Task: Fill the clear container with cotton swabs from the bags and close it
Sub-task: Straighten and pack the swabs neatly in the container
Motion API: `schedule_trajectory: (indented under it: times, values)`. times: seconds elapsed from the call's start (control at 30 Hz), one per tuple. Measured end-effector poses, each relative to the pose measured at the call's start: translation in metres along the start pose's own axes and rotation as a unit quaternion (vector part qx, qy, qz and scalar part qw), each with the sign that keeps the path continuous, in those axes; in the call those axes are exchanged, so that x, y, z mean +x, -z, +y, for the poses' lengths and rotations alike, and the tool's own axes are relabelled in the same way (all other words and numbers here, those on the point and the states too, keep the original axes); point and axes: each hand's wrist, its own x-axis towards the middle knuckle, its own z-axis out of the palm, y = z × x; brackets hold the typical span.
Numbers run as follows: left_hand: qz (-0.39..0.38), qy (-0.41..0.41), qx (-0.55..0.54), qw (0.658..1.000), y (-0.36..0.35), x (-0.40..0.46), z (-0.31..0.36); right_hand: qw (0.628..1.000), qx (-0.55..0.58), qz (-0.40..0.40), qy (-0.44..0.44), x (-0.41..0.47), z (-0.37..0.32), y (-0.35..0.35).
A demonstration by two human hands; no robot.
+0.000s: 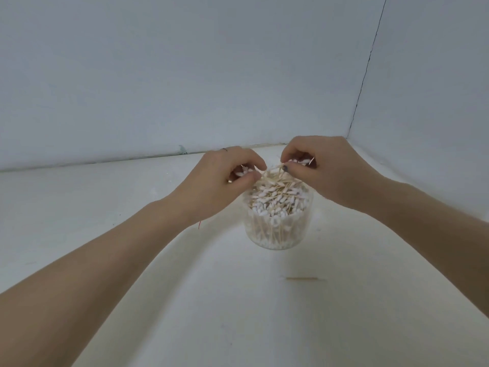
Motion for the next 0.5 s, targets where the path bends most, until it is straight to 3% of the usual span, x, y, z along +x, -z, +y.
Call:
schedule_trajectory:
  times: [0.5]
  values:
    - [0.034, -0.001, -0.020, 0.999, 0.008, 0.009, 0.009, 0.996, 0.039, 0.067, -0.035, 0.005, -0.013, 0.022]
